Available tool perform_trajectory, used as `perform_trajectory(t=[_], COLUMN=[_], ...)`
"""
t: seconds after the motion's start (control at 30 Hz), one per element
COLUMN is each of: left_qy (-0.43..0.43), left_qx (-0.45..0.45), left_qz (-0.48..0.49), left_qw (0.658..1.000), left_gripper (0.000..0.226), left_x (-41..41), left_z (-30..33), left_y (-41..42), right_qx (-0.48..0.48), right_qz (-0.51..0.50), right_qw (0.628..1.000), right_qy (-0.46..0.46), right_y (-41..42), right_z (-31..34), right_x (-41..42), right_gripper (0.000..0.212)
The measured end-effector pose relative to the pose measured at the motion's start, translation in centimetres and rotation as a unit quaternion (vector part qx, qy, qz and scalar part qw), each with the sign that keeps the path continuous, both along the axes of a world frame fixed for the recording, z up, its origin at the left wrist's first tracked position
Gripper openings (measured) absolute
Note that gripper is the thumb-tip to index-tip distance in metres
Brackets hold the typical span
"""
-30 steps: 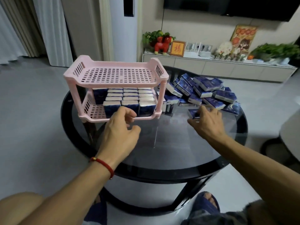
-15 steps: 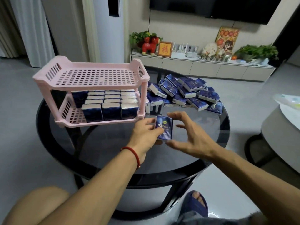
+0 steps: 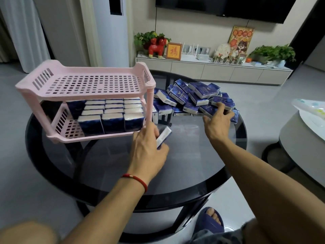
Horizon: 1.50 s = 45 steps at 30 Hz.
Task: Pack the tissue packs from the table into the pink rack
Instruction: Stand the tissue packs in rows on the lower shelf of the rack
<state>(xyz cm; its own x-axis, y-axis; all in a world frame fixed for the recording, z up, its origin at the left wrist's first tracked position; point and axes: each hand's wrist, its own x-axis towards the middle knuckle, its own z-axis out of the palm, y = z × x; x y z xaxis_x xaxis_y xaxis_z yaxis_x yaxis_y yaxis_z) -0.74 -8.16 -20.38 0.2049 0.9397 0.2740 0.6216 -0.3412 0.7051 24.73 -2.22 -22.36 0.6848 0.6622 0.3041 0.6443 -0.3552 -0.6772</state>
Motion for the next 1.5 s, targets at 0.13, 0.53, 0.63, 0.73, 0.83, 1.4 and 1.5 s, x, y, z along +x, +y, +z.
perform_trajectory(t=[0.13, 0.53, 0.63, 0.73, 0.83, 1.4, 1.5], left_qy=[0.117, 0.15, 0.107, 0.042, -0.019, -0.206, -0.119], left_qx=[0.023, -0.103, -0.117, -0.156, -0.199, -0.176, -0.124], left_qz=[-0.051, -0.046, -0.054, -0.072, -0.09, -0.099, -0.105], left_qw=[0.991, 0.982, 0.986, 0.984, 0.976, 0.958, 0.979], left_gripper=[0.033, 0.066, 0.059, 0.059, 0.062, 0.06, 0.064], left_x=[-0.7, -2.7, -3.0, -3.4, -3.8, -7.5, -7.9], left_z=[-0.6, 0.9, 1.3, 1.4, 1.3, -0.3, -1.0], left_y=[-0.4, 0.8, 0.5, 0.2, -0.1, 0.5, 0.3], right_qx=[0.011, 0.014, -0.085, -0.131, -0.13, -0.061, -0.052], right_qz=[-0.008, 0.157, 0.378, 0.464, 0.493, 0.511, 0.508], right_qw=[0.999, 0.914, 0.877, 0.851, 0.848, 0.856, 0.86], right_qy=[0.031, 0.373, 0.284, 0.206, 0.143, 0.045, 0.004], right_y=[-0.1, -7.4, -10.3, -10.5, -9.8, -8.3, -8.0], right_z=[0.1, 2.9, 5.1, 5.8, 5.6, 4.7, 4.2], right_x=[0.4, -1.2, -3.9, -6.9, -8.9, -11.8, -12.4], right_gripper=[0.044, 0.038, 0.048, 0.056, 0.058, 0.055, 0.053])
